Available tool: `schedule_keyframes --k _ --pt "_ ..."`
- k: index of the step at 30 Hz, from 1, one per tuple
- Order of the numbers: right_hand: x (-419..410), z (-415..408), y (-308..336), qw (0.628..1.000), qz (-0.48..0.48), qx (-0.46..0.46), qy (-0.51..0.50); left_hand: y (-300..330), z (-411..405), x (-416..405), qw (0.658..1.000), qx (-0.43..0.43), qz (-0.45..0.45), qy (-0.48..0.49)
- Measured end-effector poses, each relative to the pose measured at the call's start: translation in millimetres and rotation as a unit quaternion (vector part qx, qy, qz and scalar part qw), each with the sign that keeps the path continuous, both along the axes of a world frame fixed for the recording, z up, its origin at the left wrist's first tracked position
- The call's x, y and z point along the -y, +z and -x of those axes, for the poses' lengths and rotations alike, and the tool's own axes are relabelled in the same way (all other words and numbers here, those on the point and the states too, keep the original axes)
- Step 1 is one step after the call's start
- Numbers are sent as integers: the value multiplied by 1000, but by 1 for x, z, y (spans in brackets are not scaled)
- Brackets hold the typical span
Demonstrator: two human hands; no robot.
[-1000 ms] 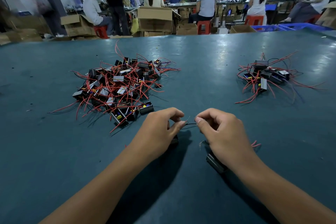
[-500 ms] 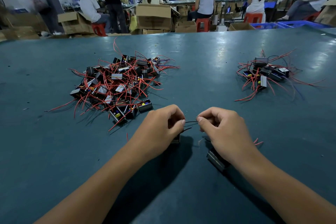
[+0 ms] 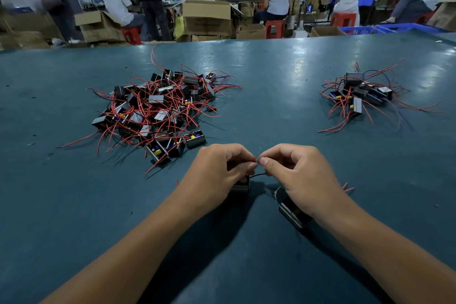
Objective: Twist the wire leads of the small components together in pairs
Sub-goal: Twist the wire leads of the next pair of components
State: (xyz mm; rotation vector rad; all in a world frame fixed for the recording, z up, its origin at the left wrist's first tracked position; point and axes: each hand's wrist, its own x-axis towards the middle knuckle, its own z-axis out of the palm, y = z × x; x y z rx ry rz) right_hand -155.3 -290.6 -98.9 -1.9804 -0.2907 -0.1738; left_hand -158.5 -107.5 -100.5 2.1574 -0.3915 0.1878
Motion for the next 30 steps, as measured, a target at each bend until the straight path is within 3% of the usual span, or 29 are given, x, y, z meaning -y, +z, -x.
schedule_keyframes --k 14,30 --pt "0 -4 -4 995 -88 -45 -1 -4 -1 3 1000 1 20 13" --pt "1 -1 0 999 -47 -15 7 -3 1 6 1000 4 25 8"
